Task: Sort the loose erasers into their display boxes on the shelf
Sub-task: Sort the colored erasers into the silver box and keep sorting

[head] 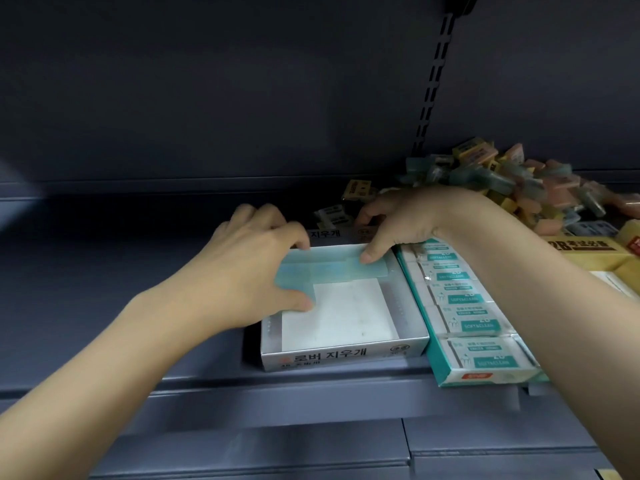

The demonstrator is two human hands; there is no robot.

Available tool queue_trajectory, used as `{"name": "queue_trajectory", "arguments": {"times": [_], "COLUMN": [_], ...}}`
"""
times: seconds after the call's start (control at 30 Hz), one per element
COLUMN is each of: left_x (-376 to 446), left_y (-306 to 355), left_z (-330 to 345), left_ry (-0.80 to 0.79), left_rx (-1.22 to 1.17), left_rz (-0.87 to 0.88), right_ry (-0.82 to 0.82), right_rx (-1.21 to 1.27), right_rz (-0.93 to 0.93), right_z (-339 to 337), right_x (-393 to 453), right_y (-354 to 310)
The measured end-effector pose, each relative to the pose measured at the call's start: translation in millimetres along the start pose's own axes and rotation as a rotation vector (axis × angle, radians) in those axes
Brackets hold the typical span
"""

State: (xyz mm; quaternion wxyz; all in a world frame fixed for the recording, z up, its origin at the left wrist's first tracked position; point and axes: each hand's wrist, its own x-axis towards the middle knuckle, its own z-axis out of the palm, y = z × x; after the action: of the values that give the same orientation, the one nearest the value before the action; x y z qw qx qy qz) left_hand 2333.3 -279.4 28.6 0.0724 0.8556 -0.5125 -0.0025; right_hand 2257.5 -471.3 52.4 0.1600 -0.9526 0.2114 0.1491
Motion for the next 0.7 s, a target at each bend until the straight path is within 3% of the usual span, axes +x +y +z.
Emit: {"name": "queue_trajectory", "arguments": {"times": [0.23,0.47,0.7], "left_x": [6,9,10], "left_y": [-3,-4,-4], "left_z": [-4,-5,-8], "left_ry": [-0.143,-0.157,-0.161], "left_rx": [-0.063,-0.06,-0.046], "left_rz": [0.007,0.039,0.035], "right_ry": [0.021,-0.06,-0.015], "right_rx": [0.036,0.011,-0.01], "right_rz": [-0.014,-0.029,-0.046], "right_z": [1,1,7], "right_x": [-3,-10,-10], "right_y": [6,7,10]}}
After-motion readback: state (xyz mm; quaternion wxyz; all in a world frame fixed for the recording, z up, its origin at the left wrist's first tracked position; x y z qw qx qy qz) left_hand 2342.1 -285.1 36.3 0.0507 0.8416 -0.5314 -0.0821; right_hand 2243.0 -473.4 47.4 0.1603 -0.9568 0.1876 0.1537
